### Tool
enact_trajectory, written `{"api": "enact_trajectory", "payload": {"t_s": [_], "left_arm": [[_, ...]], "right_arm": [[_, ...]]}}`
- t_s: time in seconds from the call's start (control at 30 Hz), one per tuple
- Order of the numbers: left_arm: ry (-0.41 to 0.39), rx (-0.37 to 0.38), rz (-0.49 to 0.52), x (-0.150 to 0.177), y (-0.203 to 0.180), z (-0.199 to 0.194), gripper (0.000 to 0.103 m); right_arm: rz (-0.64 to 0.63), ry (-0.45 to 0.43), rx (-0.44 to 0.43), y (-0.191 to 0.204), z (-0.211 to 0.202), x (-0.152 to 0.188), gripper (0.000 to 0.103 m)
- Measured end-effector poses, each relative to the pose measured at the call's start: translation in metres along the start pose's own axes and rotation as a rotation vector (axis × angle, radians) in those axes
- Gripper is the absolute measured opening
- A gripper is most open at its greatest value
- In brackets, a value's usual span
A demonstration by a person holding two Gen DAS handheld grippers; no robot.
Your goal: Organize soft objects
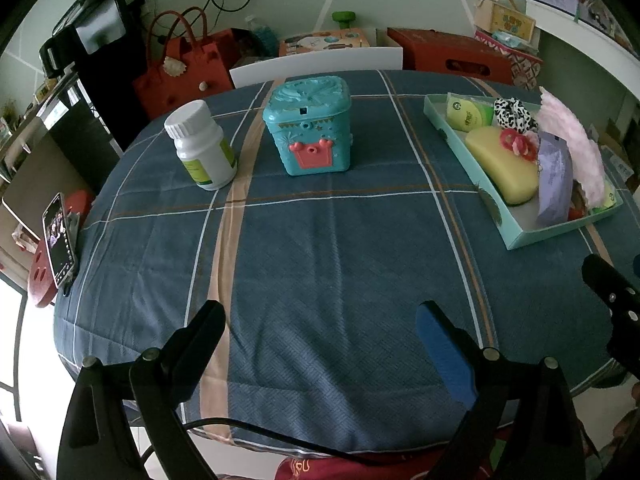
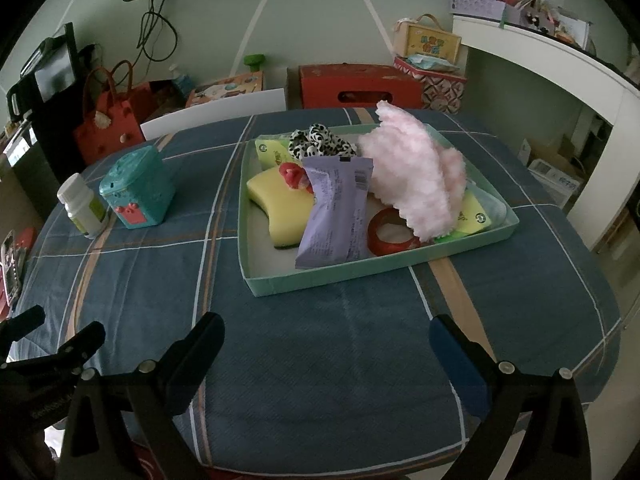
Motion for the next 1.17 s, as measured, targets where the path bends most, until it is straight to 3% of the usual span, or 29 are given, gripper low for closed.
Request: {"api": "enact_trajectory", "payload": {"t_s": [1.17], "left_arm": [[0.004,0.013,-0.002,0.002,0.0006,0.0025,0.096]], "right_arm": [[0.004,-0.002,0.005,-0.0004,-0.0012,0.0017,0.103]]}}
Point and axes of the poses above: each gripper's, at about its wrist camera, not at the fingertips, and z roughly the way its jaws point, y to its left, x to its underside, the point moved 6 cm from there along z, roughly the way its jaws point, and after that the axes turned 14 degrees about -x, right-handed, at the moved point
